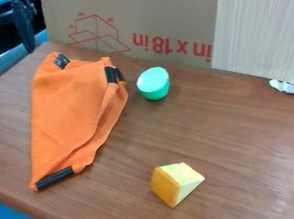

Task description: Unfold the cloth from top right to bottom left

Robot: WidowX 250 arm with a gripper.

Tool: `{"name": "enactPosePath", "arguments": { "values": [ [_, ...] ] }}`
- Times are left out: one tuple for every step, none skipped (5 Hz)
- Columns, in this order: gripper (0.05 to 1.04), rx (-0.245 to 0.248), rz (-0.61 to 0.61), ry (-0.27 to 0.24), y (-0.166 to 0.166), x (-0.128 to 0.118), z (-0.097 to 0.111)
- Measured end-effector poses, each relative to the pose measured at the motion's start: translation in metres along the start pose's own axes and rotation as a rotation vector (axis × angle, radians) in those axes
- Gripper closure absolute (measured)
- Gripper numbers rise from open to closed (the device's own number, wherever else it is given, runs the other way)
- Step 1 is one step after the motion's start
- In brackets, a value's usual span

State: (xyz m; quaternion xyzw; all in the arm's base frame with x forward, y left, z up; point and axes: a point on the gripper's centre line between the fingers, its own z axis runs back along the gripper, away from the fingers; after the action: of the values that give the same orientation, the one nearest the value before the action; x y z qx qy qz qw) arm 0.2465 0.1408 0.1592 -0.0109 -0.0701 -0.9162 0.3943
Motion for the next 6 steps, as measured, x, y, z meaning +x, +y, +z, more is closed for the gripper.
{"name": "enactPosePath", "arguments": {
  "values": [
    [0.083, -0.009, 0.011, -0.032, -0.001, -0.001, -0.010],
    [0.083, -0.032, -0.017, 0.004, 0.010, -0.002, -0.014],
    [0.083, -0.065, -0.047, 0.040, 0.018, -0.005, -0.015],
    [0.083, -0.110, -0.084, 0.076, 0.030, -0.007, -0.026],
    [0.083, -0.222, -0.098, 0.086, 0.046, -0.007, -0.047],
    [0.083, -0.268, -0.092, 0.109, 0.059, -0.010, -0.055]
  ]
}}
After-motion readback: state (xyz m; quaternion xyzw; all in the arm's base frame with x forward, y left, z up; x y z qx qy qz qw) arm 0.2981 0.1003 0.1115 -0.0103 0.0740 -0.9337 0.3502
